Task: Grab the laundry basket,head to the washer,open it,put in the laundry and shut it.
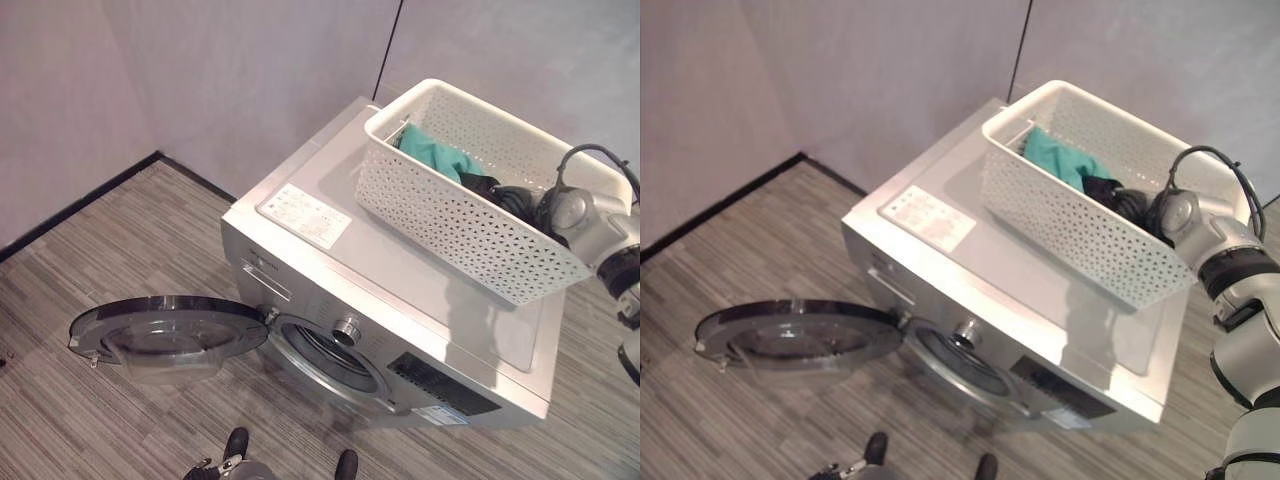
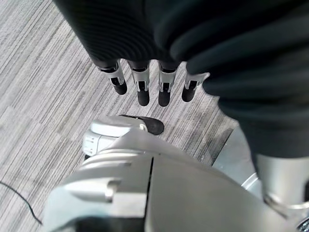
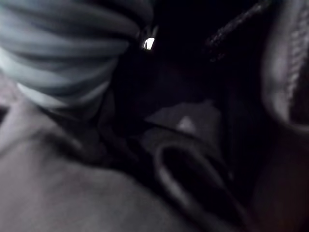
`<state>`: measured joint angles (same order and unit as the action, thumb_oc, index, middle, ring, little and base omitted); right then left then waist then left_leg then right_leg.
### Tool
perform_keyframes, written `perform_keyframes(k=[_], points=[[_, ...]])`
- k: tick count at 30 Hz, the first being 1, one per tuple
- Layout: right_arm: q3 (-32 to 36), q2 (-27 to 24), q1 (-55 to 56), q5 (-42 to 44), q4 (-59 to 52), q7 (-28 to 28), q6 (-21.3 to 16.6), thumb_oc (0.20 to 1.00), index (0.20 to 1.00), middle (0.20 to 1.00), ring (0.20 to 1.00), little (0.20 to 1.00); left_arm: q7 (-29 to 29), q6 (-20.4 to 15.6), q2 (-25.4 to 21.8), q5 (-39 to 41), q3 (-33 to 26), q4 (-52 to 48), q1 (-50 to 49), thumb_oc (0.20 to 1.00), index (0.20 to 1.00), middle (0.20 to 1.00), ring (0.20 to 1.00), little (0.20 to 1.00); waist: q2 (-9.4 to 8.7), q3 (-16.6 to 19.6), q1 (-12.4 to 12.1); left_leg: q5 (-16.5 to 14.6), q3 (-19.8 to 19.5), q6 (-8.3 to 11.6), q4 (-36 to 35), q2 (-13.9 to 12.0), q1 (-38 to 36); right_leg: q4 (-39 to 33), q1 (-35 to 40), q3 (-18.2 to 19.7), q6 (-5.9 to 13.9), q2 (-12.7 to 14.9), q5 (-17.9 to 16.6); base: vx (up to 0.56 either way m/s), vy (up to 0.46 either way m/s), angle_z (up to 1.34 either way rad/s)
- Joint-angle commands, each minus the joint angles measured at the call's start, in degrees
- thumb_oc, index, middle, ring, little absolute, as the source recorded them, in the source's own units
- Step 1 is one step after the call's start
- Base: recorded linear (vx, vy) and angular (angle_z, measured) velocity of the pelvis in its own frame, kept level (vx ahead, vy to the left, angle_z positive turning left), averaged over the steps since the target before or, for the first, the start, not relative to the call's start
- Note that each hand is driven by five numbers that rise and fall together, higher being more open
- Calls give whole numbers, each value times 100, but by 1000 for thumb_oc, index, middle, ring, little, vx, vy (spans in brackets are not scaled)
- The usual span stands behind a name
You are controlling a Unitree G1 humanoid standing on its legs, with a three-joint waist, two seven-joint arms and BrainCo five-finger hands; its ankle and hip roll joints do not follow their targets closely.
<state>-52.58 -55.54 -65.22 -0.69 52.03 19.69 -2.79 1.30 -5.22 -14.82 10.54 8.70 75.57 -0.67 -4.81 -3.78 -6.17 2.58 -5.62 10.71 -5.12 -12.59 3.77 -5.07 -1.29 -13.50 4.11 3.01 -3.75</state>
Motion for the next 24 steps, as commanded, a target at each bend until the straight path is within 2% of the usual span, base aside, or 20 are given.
perform_keyframes(k=[1, 4, 5, 8, 10, 12, 13, 19, 22, 24], points=[[296, -50, -470, 260, 184, -459, -133, 200, 200, 200, 200, 200, -51, 7, -140, -176, 215, 561, 192, 1000, 1000, 1000, 1000, 1000, -349, 63, -62, -29, 247, -101, 12, -266, -478, 445, 84, 14, 421, 539, 476, 0, 0, 0], [437, -171, -567, 339, 146, -647, -188, 200, 200, 200, 200, 200, -100, 9, -190, -248, 128, 672, 164, 1000, 1000, 1000, 1000, 1000, -376, 133, -28, -90, 265, -119, 12, -237, -532, 477, 130, 21, 435, 578, 480, 0, 0, 0], [581, -266, -686, 420, 159, -879, -235, 200, 200, 200, 200, 200, -140, 14, -235, -280, 72, 740, 179, 1000, 1000, 1000, 1000, 1000, -395, 174, -7, -136, 275, -127, 12, -207, -562, 487, 154, 40, 449, 604, 473, 0, 0, 0], [690, -339, -717, 450, 47, -965, -243, 200, 200, 200, 200, 200, -187, 23, -270, -337, 34, 800, 170, 1000, 1000, 1000, 1000, 1000, -410, 221, 13, -169, 294, -135, 12, -186, -590, 492, 173, 41, 458, 621, 471, -5, 12, -4], [949, -389, -846, 500, 38, -1339, -271, 200, 200, 200, 200, 200, -262, 27, -290, -346, -30, 867, 158, 1000, 1000, 1000, 1000, 1000, -416, 306, 49, -204, 300, -157, 12, -147, -629, 509, 201, 53, 467, 648, 470, 0, 0, 0], [952, -390, -843, 499, 35, -1340, -269, 200, 200, 200, 200, 200, -262, 27, -291, -346, -30, 867, 159, 1000, 1000, 1000, 1000, 1000, -417, 305, 48, -204, 300, -157, 12, -146, -631, 509, 202, 53, 467, 649, 470, 0, 0, 0], [1153, -311, -985, 401, 295, -1682, -216, 200, 200, 200, 200, 200, -307, 31, -268, -337, -20, 892, 155, 1000, 1000, 1000, 1000, 1000, -403, 348, 40, -237, 305, -181, 12, -125, -651, 501, 225, 63, 466, 664, 467, 0, 0, 0], [1298, -34, -1447, -19, 637, -2197, 36, 200, 200, 200, 200, 200, -399, 78, -224, -262, 22, 888, 194, 1000, 1000, 1000, 1000, 1000, -373, 386, 60, -281, 319, -225, 16, -91, -693, 558, 221, 120, 459, 669, 477, -2, 10, -1], [1427, 32, -1546, -403, 485, -2611, 155, 200, 200, 200, 200, 200, -418, 82, -124, -201, 98, 784, 192, 1000, 1000, 1000, 1000, 1000, -343, 408, 92, -317, 334, -264, 30, -63, -722, 576, 226, 148, 459, 669, 477, 5, 32, -3], [1606, -96, -1424, -711, 203, -2889, 216, 200, 200, 200, 200, 200, -452, 73, -46, -208, 173, 678, 204, 1000, 1000, 1000, 1000, 1000, -294, 414, 113, -344, 320, -286, 40, -44, -726, 582, 234, 160, 463, 673, 488, 0, 24, -1]])
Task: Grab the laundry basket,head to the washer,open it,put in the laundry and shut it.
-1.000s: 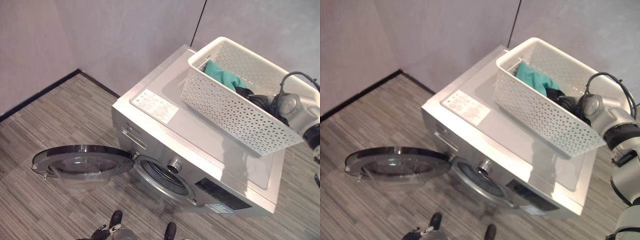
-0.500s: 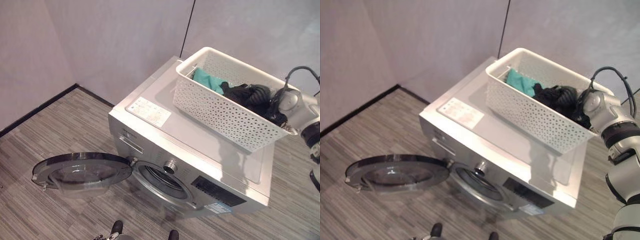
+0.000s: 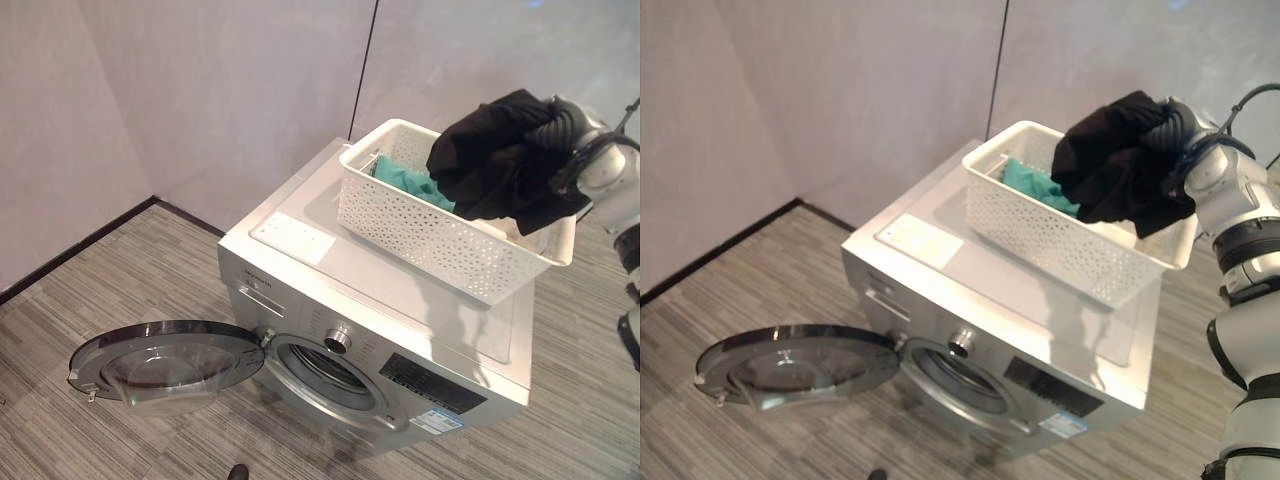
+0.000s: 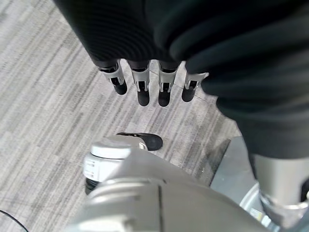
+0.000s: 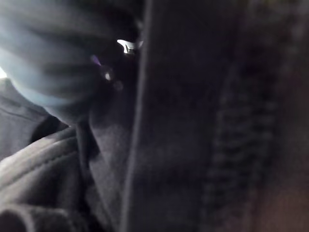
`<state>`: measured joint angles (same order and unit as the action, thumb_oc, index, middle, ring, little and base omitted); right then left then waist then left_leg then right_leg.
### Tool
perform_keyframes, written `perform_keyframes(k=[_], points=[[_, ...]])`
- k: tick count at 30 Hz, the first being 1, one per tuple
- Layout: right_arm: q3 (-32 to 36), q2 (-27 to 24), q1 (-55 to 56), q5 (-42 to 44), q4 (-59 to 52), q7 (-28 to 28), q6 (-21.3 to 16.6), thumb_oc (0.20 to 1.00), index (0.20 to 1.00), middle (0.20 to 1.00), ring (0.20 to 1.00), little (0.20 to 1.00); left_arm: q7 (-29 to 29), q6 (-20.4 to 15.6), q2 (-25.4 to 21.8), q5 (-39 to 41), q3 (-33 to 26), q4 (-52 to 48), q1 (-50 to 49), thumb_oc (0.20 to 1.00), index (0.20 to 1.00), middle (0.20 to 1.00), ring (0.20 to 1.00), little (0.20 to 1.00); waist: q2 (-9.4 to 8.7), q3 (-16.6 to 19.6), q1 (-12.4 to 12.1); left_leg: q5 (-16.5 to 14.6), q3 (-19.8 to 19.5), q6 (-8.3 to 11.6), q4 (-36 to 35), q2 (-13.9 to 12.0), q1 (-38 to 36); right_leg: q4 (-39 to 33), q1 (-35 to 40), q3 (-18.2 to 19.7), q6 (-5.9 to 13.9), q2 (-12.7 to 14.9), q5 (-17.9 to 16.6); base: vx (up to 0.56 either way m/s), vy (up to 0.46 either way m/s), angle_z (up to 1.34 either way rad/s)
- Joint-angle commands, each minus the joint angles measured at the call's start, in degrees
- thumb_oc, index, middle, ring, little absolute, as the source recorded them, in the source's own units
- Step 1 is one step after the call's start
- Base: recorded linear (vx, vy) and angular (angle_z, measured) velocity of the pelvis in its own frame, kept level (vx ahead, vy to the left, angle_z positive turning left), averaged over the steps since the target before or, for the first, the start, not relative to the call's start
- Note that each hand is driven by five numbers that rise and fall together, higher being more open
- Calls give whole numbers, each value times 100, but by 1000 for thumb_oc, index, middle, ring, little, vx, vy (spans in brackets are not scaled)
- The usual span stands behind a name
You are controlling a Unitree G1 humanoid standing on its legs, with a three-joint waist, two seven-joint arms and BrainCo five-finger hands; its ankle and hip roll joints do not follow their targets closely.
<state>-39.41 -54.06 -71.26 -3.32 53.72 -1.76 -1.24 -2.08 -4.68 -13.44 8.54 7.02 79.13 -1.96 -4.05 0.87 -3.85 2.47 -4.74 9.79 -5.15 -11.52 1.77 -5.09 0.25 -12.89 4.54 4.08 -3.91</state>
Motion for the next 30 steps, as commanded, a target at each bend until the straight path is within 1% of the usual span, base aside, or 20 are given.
perform_keyframes(k=[1, 2, 3, 5, 6, 7, 9, 10, 11, 12, 16, 18, 19, 22, 23, 24, 25, 27, 29, 30], points=[[316, -252, -789, -457, 12, -744, 71, 200, 200, 200, 200, 200, -114, 21, -193, -7, 348, 321, 330, 1000, 1000, 1000, 1000, 1000, -377, -49, -124, -334, 230, -194, 44, -152, -526, 584, 83, 97, 420, 565, 506, -4, 38, -3], [449, -278, -703, -471, -67, -838, 79, 200, 200, 200, 200, 200, -119, 2, -172, -6, 384, 299, 330, 1000, 1000, 1000, 1000, 1000, -363, -51, -121, -344, 230, -205, 49, -140, -527, 591, 85, 97, 421, 569, 512, -12, 44, -2], [674, -317, -587, -557, -208, -1085, 101, 200, 200, 200, 200, 200, -135, 2, -128, -21, 428, 278, 337, 1000, 1000, 1000, 1000, 1000, -328, -62, -107, -366, 225, -221, 53, -124, -534, 601, 88, 97, 433, 582, 509, -21, 75, -1], [998, -499, -279, -980, -706, -1365, 212, 200, 200, 200, 200, 200, -166, 11, -108, -108, 460, 228, 358, 1000, 1000, 1000, 1000, 1000, -289, -70, -107, -414, 224, -251, 63, -98, -557, 612, 94, 111, 447, 608, 508, -8, 72, 3], [1302, -675, 12, -1337, -1079, -1593, 297, 200, 200, 200, 200, 200, -204, 0, -64, -195, 440, 200, 364, 1000, 1000, 1000, 1000, 1000, -233, -71, -84, -448, 228, -275, 68, -76, -581, 623, 96, 113, 465, 630, 499, 10, 43, 1], [1377, -683, 91, -1354, -1123, -1590, 311, 200, 200, 200, 200, 200, -205, 0, -85, -196, 455, 200, 360, 1000, 1000, 1000, 1000, 1000, -255, -69, -98, -450, 229, -276, 69, -76, -585, 623, 100, 114, 465, 630, 500, 12, 51, 2], [1802, -928, 434, -1752, -1420, -1916, 430, 200, 200, 200, 200, 200, -250, -7, -41, -326, 492, 197, 358, 1000, 1000, 1000, 1000, 1000, -206, -60, -88, -490, 225, -307, 72, -30, -600, 622, 110, 128, 493, 669, 487, 8, 57, -2], [1923, -1036, 536, -1807, -1415, -1957, 466, 200, 200, 200, 200, 200, -254, -20, -47, -365, 506, 200, 356, 1000, 1000, 1000, 1000, 1000, -203, -59, -92, -502, 231, -317, 76, -13, -607, 622, 111, 123, 507, 690, 473, 3, 101, -1], [2160, -1337, 752, -1779, -1407, -1984, 487, 200, 200, 200, 200, 200, -242, -27, -46, -418, 503, 210, 356, 1000, 1000, 1000, 1000, 1000, -174, -48, -56, -527, 240, -343, 70, 42, -618, 620, 100, 135, 540, 740, 438, -3, 91, 3], [2232, -1460, 853, -1773, -1402, -2003, 482, 200, 200, 200, 200, 200, -231, -24, -41, -440, 496, 231, 349, 1000, 1000, 1000, 1000, 1000, -169, -41, -40, -543, 253, -354, 67, 63, -629, 621, 96, 134, 557, 762, 424, -6, 91, 3], [2564, -1750, 1217, -1710, -1364, -2050, 478, 200, 200, 200, 200, 200, -229, -33, -25, -538, 476, 285, 345, 1000, 1000, 1000, 1000, 1000, -157, -26, 34, -598, 286, -401, 65, 171, -651, 608, 69, 195, 609, 848, 356, -6, 62, -10], [2812, -1833, 1547, -1780, -1537, -2015, 521, 200, 200, 200, 200, 200, -231, -28, -16, -580, 457, 290, 327, 1000, 1000, 1000, 1000, 1000, -147, -22, 75, -634, 321, -437, 69, 222, -675, 609, 51, 236, 636, 892, 326, -5, 75, -11], [3062, -1928, 1937, -1882, -1699, -1939, 534, 200, 200, 200, 200, 200, -215, -19, 18, -614, 383, 287, 315, 1000, 1000, 1000, 1000, 1000, -114, -18, 142, -672, 358, -467, 71, 272, -697, 606, 33, 266, 660, 944, 288, 0, 58, -11], [3483, -1944, 2440, -1993, -1868, -1930, 565, 200, 200, 200, 200, 200, -215, -21, 33, -650, 356, 286, 292, 1000, 1000, 1000, 1000, 1000, -110, -17, 180, -701, 417, -494, 74, 320, -718, 583, 12, 311, 688, 992, 237, -3, 54, -17], [3771, -1937, 2844, -2047, -1970, -1927, 595, 200, 200, 200, 200, 200, -209, -19, 65, -688, 277, 298, 272, 1000, 1000, 1000, 1000, 1000, -66, -14, 264, -726, 461, -513, 69, 353, -743, 551, -3, 341, 710, 1025, 198, 4, 45, -15], [4073, -1889, 3214, -2052, -2060, -1908, 605, 200, 200, 200, 200, 200, -212, -22, 49, -687, 260, 301, 280, 1000, 1000, 1000, 1000, 1000, -77, -11, 275, -735, 494, -519, 66, 369, -751, 531, -6, 365, 717, 1039, 182, 4, 44, -8], [4156, -1881, 3300, -2057, -2090, -1904, 606, 200, 200, 200, 200, 200, -212, -22, 34, -688, 274, 302, 281, 1000, 1000, 1000, 1000, 1000, -94, -9, 258, -736, 496, -520, 66, 371, -752, 528, -5, 367, 718, 1040, 180, 5, 24, -7], [4814, -1562, 4225, -2074, -2416, -1813, 634, 200, 200, 200, 200, 200, -198, -20, 29, -696, 146, 290, 267, 1000, 1000, 1000, 1000, 1000, -80, -10, 335, -769, 568, -545, 69, 412, -782, 503, -28, 419, 738, 1067, 146, 5, 17, -10], [5035, -1441, 4542, -2053, -2487, -1777, 630, 200, 200, 200, 200, 200, -197, -24, 20, -693, 124, 284, 271, 1000, 1000, 1000, 1000, 1000, -83, -18, 345, -775, 589, -553, 69, 421, -791, 502, -40, 448, 742, 1074, 138, 3, 11, -18], [5242, -1164, 4942, -1912, -2467, -1726, 582, 200, 200, 200, 200, 200, -183, -44, 27, -696, 99, 282, 277, 1000, 1000, 1000, 1000, 1000, -74, -38, 383, -797, 643, -569, 71, 435, -830, 502, -52, 491, 756, 1093, 126, 5, 16, -20]])
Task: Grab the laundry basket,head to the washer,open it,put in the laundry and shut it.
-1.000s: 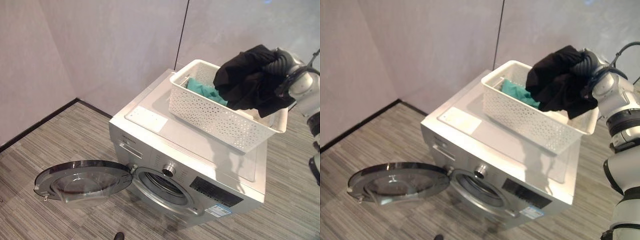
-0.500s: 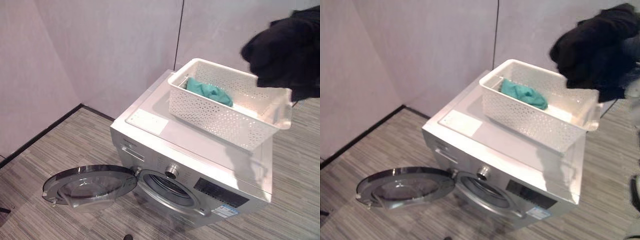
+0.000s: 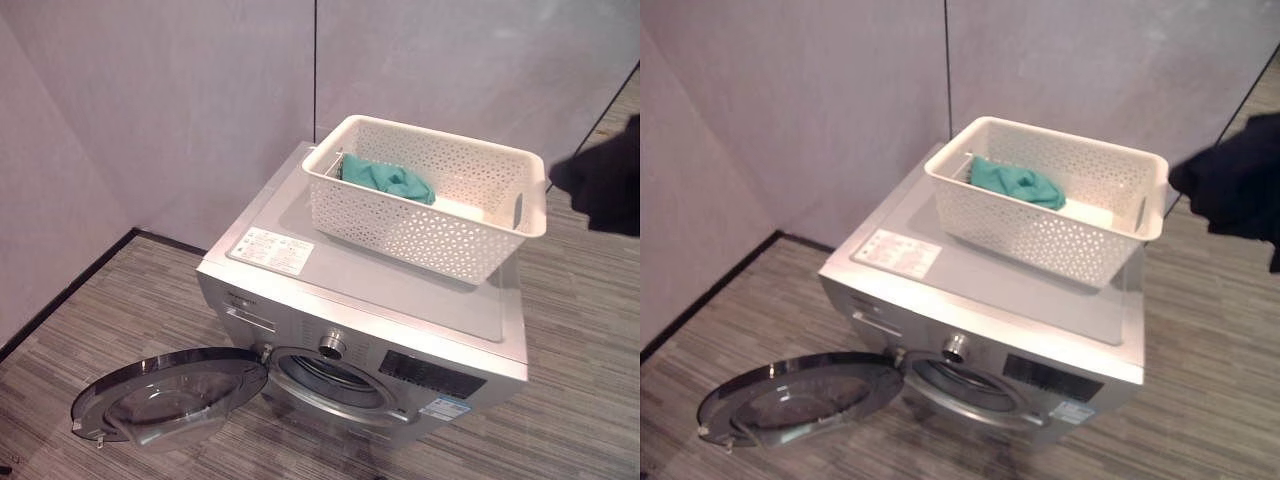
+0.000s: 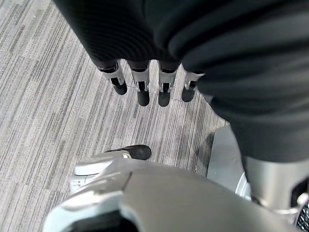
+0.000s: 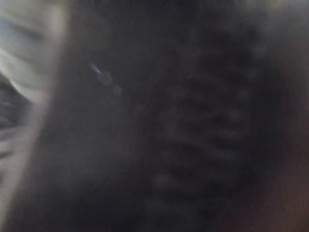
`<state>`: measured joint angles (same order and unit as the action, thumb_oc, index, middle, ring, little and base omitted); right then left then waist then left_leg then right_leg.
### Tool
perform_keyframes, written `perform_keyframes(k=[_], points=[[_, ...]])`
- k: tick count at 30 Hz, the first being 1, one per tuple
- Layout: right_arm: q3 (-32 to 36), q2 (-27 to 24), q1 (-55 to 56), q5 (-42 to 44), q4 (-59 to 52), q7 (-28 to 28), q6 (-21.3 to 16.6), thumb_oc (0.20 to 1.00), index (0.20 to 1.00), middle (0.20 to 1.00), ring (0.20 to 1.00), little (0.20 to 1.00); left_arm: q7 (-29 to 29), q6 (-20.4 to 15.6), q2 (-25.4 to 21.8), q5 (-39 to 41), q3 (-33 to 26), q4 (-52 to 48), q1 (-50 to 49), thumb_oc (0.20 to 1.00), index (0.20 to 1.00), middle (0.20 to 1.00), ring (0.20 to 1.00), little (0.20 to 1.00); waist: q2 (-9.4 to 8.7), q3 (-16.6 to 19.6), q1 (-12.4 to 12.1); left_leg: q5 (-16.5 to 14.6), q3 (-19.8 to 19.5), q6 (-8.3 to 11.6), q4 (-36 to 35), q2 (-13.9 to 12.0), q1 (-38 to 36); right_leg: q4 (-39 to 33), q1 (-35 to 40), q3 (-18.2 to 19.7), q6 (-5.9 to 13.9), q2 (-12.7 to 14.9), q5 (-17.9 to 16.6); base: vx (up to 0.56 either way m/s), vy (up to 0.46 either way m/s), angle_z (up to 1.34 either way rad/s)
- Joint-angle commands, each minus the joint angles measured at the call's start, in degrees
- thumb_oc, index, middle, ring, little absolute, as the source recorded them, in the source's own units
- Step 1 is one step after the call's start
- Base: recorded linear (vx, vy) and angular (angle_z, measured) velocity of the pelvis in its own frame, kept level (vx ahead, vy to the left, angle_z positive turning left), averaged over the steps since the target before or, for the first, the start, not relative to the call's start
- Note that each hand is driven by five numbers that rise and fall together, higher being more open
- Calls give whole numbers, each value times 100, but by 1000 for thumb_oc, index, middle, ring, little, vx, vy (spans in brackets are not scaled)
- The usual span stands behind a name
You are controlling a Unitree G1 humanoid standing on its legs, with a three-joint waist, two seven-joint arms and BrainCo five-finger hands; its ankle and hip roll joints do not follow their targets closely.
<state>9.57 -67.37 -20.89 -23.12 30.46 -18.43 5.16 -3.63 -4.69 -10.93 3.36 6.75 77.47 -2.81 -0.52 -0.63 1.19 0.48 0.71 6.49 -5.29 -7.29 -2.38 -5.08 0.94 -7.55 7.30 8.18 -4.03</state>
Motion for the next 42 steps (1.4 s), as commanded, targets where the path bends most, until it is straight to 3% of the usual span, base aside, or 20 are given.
perform_keyframes(k=[1, 10, 15, 16, 18, 21, 29, 38, 42], points=[[430, 359, 83, 151, -164, -19, -78, 200, 200, 200, 200, 200, -13, -47, -203, -186, 130, 442, 360, 1000, 1000, 1000, 1000, 1000, -419, 107, -105, -613, 118, -245, 86, 26, -436, 497, -130, -17, 483, 690, 133, 6, 15, -22], [452, 1223, 876, 503, 304, 263, -159, 200, 200, 200, 200, 200, 10, -85, -78, -164, 185, 413, 424, 1000, 1000, 1000, 1000, 1000, -379, 87, -11, -658, 199, -286, 139, 107, -478, 485, -109, 40, 500, 773, 94, -2, 8, -13], [350, 2410, 1928, 708, 467, 696, -222, 200, 200, 200, 200, 200, 46, -69, -12, -152, 40, 431, 441, 1000, 1000, 1000, 1000, 1000, -349, 78, 109, -634, 205, -298, 118, 158, -471, 477, -99, 25, 503, 829, 66, -5, 1, 1], [353, 2412, 1933, 707, 465, 697, -221, 200, 200, 200, 200, 200, 47, -69, -14, -152, 42, 431, 439, 1000, 1000, 1000, 1000, 1000, -351, 80, 109, -634, 204, -298, 118, 159, -470, 476, -99, 23, 504, 830, 66, 0, 0, 0], [109, 3015, 2080, 1044, 889, 791, -314, 200, 200, 200, 200, 200, 53, -77, 2, -146, 51, 436, 423, 1000, 1000, 1000, 1000, 1000, -330, 75, 115, -616, 201, -295, 105, 167, -457, 443, -95, -7, 504, 850, 44, 0, 0, 0], [-383, 3489, 2163, 1013, 1354, 1012, -347, 200, 200, 200, 200, 200, 43, -84, -9, -157, 33, 425, 386, 1000, 1000, 1000, 1000, 1000, -324, 52, 85, -589, 193, -281, 98, 169, -440, 414, -87, -52, 505, 871, 19, 0, 0, 0], [-1164, 4097, 2204, 1146, 1856, 1367, -497, 200, 200, 200, 200, 200, -22, -161, -22, -219, 86, 309, 243, 1000, 1000, 1000, 1000, 1000, -337, 18, 1, -506, 115, -227, 80, 150, -350, 323, -27, -186, 492, 872, 1, -11, -19, 5], [-1855, 4422, 2064, 1352, 1029, 1247, -805, 200, 200, 200, 200, 200, -335, -689, -465, -827, 1273, -1870, 188, 1000, 1000, 1000, 1000, 1000, -355, -216, -163, -442, -17, -206, 94, 161, -176, 270, -27, -301, 518, 917, -19, -49, -14, 7], [-2120, 4684, 1993, 1710, 950, 1131, -960, 200, 200, 200, 200, 200, -336, -858, -809, -1018, 1842, -3074, 335, 1000, 1000, 1000, 1000, 1000, -383, -413, -256, -514, -190, -204, 442, 212, 142, 243, 36, -471, 538, 1005, -54, -71, 16, 29]])
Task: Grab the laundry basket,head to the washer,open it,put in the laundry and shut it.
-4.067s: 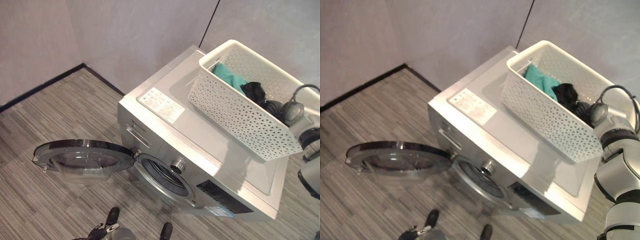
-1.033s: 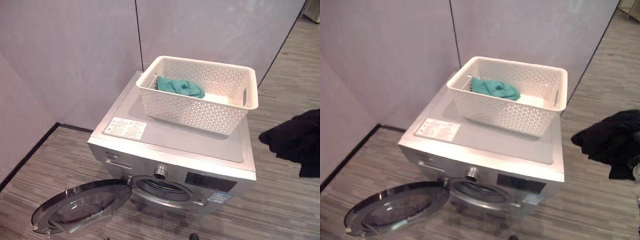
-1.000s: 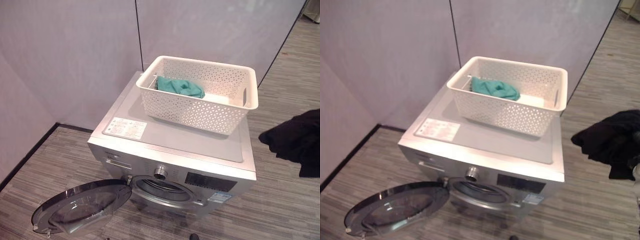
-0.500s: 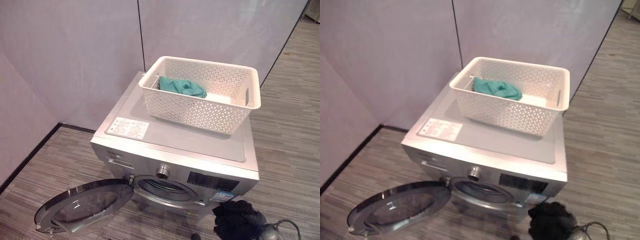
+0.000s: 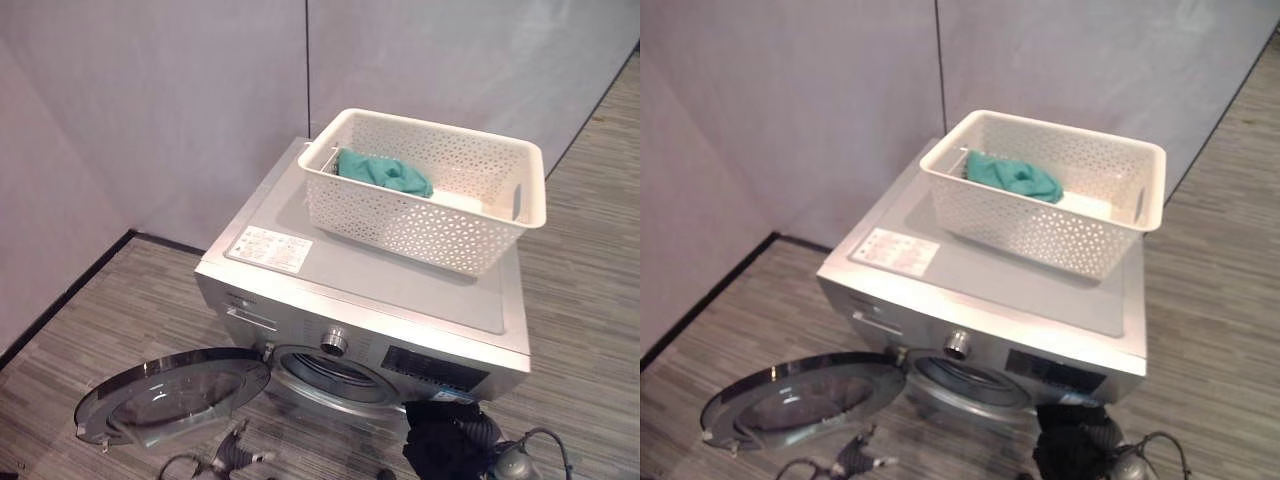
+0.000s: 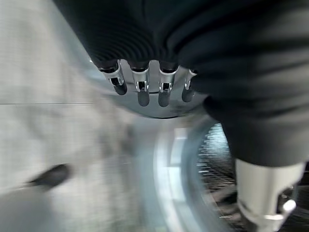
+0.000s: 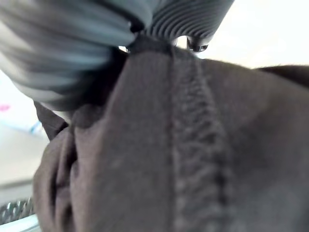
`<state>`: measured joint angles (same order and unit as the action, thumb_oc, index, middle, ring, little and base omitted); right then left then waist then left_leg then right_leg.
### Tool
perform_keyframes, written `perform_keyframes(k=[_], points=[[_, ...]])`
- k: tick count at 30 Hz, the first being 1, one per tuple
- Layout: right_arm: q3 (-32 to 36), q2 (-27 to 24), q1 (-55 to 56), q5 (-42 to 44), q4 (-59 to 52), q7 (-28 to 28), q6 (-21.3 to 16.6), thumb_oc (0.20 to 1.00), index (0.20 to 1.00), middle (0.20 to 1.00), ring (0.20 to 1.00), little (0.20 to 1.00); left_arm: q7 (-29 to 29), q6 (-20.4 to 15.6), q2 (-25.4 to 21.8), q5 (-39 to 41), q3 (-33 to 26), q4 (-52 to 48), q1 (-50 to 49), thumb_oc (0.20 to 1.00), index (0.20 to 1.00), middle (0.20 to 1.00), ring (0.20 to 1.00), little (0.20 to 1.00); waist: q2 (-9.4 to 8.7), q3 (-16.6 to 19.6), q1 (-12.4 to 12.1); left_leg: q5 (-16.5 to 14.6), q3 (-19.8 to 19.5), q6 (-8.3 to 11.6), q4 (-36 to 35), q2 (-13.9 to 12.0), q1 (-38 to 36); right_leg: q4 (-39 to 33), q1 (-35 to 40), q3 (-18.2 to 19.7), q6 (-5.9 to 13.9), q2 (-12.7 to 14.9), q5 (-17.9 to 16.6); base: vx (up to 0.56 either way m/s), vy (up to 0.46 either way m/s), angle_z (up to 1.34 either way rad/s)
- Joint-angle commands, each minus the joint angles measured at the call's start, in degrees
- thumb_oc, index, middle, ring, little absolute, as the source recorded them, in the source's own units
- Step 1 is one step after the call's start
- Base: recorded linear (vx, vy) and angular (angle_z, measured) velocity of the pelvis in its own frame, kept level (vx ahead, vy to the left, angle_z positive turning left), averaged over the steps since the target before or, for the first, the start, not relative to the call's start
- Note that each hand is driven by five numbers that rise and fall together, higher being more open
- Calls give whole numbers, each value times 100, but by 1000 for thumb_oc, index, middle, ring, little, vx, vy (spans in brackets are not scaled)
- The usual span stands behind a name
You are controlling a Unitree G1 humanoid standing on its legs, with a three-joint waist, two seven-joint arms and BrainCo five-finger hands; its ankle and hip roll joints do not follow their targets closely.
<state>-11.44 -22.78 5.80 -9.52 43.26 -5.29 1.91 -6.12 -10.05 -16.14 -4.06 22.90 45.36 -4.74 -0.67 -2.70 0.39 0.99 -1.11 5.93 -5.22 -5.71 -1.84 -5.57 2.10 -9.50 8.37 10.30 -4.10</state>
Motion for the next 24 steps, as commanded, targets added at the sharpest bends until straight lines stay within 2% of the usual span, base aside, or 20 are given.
perform_keyframes(k=[1, 3, 5, 6, 10, 13, 14, 16, 17, 18, 19, 20, 22, 23, 24], points=[[-20, 225, -677, 351, -329, -183, -635, 200, 200, 200, 200, 200, -86, -322, -289, -276, 227, 136, 528, 1000, 1000, 1000, 1000, 1000, -368, -205, -173, -568, -11, -148, 440, 55, 94, 292, -80, -279, 431, 794, -46, -81, 39, 46], [-219, 311, -902, 548, -310, -246, -675, 200, 200, 200, 200, 200, -109, -393, -491, -480, 554, -335, 794, 1000, 1000, 1000, 1000, 1000, -378, -346, -180, -680, 14, -172, 757, 172, 331, 274, -151, -271, 494, 922, -169, -164, 100, 31], [-251, 335, -967, 632, -326, -255, -683, 200, 200, 200, 200, 200, -99, -409, -546, -496, 609, -488, 832, 1000, 1000, 1000, 1000, 1000, -383, -384, -179, -754, 61, -208, 889, 235, 417, 268, -224, -213, 535, 990, -237, -124, 122, 1], [-303, 348, -1049, 746, -375, -239, -688, 200, 200, 200, 200, 200, -44, -446, -615, -495, 696, -713, 893, 1000, 1000, 1000, 1000, 1000, -362, -466, -141, -854, 142, -291, 1032, 366, 527, 265, -404, -106, 608, 1134, -385, -140, 177, -1], [-369, 437, -1224, 1058, -407, -195, -662, 200, 200, 200, 200, 200, 110, -479, -657, -584, 969, -898, 994, 1000, 1000, 1000, 1000, 1000, -346, -511, -104, -1001, 347, -498, 1032, 644, 518, 391, -839, 159, 662, 1424, -595, -99, 204, -24], [-546, 547, -1453, 1445, -422, -145, -731, 200, 200, 200, 200, 200, 215, -541, -716, -836, 1344, -925, 1141, 1000, 1000, 1000, 1000, 1000, -309, -610, -101, -1009, 546, -583, 903, 710, 334, 704, -1097, 72, 663, 1583, -782, -77, 171, -38], [-689, 600, -1649, 1753, -481, -139, -806, 200, 200, 200, 200, 200, 260, -537, -672, -808, 1518, -871, 1292, 1000, 1000, 1000, 1000, 1000, -241, -724, -123, -954, 709, -626, 865, 665, 288, 1021, -1204, -288, 641, 1649, -755, -165, 139, -62], [-827, 641, -1785, 2059, -592, -104, -877, 200, 200, 200, 200, 200, 324, -489, -562, -581, 1569, -763, 1347, 1000, 1000, 1000, 1000, 1000, -129, -839, -118, -830, 840, -693, 820, 583, 267, 1553, -1142, -639, 465, 1490, -355, -143, 122, -58], [-827, 638, -1792, 2062, -591, -103, -877, 200, 200, 200, 200, 200, 325, -490, -560, -579, 1567, -759, 1355, 1000, 1000, 1000, 1000, 1000, -136, -835, -112, -805, 840, -692, 815, 591, 286, 1554, -1162, -638, 456, 1498, -365, -103, 94, -44], [-900, 641, -1864, 2196, -679, -65, -888, 200, 200, 200, 200, 200, 365, -452, -512, -453, 1576, -715, 1341, 1000, 1000, 1000, 1000, 1000, -96, -867, -110, -732, 898, -740, 793, 544, 285, 1936, -1206, -633, 349, 1294, -110, -124, 122, -32], [-1043, 671, -1961, 2380, -870, -16, -938, 200, 200, 200, 200, 200, 446, -381, -460, -215, 1561, -667, 1276, 1000, 1000, 1000, 1000, 1000, -76, -827, -149, -586, 1021, -818, 721, 510, 343, 2410, -1166, -674, 180, 850, 421, -131, 128, -33], [-1116, 684, -1984, 2425, -931, 12, -956, 200, 200, 200, 200, 200, 491, -371, -457, -142, 1551, -681, 1209, 1000, 1000, 1000, 1000, 1000, -93, -786, -187, -548, 1076, -816, 668, 511, 345, 2491, -1099, -692, 93, 696, 644, -117, 76, -58], [-1286, 761, -2153, 2601, -1060, 44, -1011, 200, 200, 200, 200, 200, 448, -360, -411, -150, 1515, -522, 1170, 1000, 1000, 1000, 1000, 1000, -217, -706, -329, -468, 1202, -774, 588, 522, 405, 2297, -818, -781, 3, 509, 872, -69, -49, -75], [-1288, 763, -2154, 2602, -1059, 44, -1012, 200, 200, 200, 200, 200, 445, -364, -410, -152, 1514, -517, 1170, 1000, 1000, 1000, 1000, 1000, -216, -712, -332, -467, 1206, -772, 583, 518, 393, 2280, -803, -781, 2, 502, 866, -96, -170, -46], [-1481, 801, -2350, 2731, -1159, 45, -1054, 200, 200, 200, 200, 200, 405, -356, -314, -93, 1460, -405, 1183, 1000, 1000, 1000, 1000, 1000, -332, -657, -500, -407, 1359, -712, 590, 453, 523, 1932, -653, -715, -14, 397, 824, -99, -199, -31]])
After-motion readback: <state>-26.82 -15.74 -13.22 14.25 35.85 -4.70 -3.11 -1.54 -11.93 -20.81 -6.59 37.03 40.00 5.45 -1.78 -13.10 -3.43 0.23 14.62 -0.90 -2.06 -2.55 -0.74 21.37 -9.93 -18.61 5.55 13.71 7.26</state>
